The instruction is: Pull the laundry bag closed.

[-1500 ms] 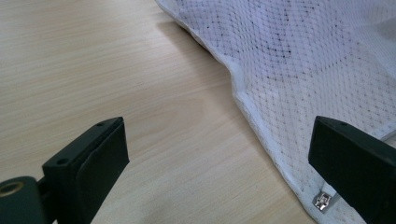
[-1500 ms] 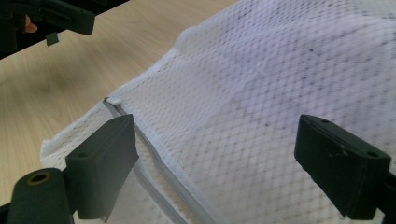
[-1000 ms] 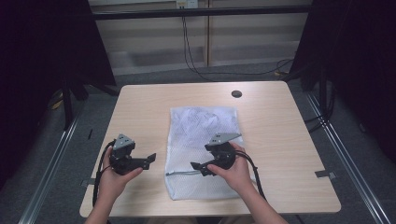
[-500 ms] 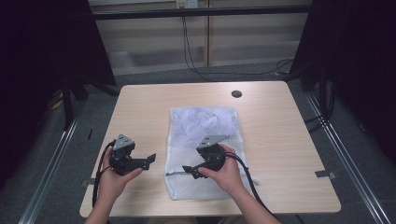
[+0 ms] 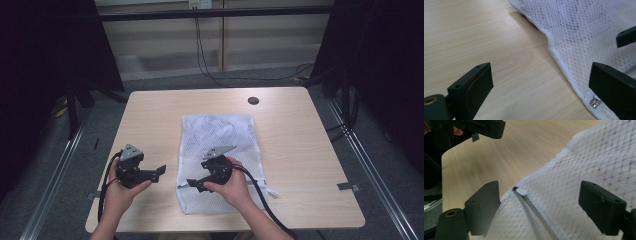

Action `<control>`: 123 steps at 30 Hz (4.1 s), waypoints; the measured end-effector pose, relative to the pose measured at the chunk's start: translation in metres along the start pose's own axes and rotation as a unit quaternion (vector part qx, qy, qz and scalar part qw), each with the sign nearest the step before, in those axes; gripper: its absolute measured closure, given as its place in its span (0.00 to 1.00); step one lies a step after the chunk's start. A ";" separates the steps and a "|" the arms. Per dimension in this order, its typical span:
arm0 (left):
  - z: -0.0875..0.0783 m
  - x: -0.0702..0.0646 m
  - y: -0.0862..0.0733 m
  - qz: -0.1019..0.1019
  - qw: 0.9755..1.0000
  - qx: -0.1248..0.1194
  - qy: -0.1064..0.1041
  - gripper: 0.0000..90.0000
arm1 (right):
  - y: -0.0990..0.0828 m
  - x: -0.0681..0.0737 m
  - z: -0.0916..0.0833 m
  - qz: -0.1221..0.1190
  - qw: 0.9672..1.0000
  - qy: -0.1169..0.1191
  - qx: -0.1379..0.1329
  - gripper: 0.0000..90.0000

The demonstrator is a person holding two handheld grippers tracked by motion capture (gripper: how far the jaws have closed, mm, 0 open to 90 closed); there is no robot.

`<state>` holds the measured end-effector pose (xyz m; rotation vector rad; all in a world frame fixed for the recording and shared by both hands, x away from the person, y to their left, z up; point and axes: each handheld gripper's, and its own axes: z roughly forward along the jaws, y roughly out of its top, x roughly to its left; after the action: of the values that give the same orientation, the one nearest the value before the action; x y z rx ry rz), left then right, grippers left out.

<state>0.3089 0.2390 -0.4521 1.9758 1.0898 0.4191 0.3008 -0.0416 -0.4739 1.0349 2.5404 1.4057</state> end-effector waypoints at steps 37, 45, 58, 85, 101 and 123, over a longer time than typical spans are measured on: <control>-0.007 0.007 -0.005 -0.010 1.000 0.002 0.006 0.06 | 0.000 0.009 0.039 0.077 0.994 0.057 0.054 0.43; -0.006 0.007 -0.005 -0.002 1.000 0.008 0.008 0.06 | -0.002 0.010 0.043 0.093 0.992 0.062 0.066 0.52; -0.005 0.007 -0.005 -0.004 1.000 0.008 0.010 0.06 | -0.003 0.008 0.051 0.117 0.989 0.071 0.064 0.65; -0.005 0.008 -0.006 -0.003 1.000 0.009 0.014 0.06 | 0.002 0.009 0.050 0.126 0.988 0.074 0.057 0.79; -0.005 0.010 -0.006 0.004 1.000 0.015 0.017 0.06 | 0.000 0.010 0.056 0.124 0.987 0.074 0.064 0.84; -0.005 0.007 -0.007 -0.008 1.000 0.006 0.002 0.09 | -0.002 0.008 0.057 0.136 0.985 0.066 0.085 0.94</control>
<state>0.3057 0.2491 -0.4550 1.9759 1.1131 0.4089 0.3139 0.0038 -0.5066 1.4085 2.7381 1.3763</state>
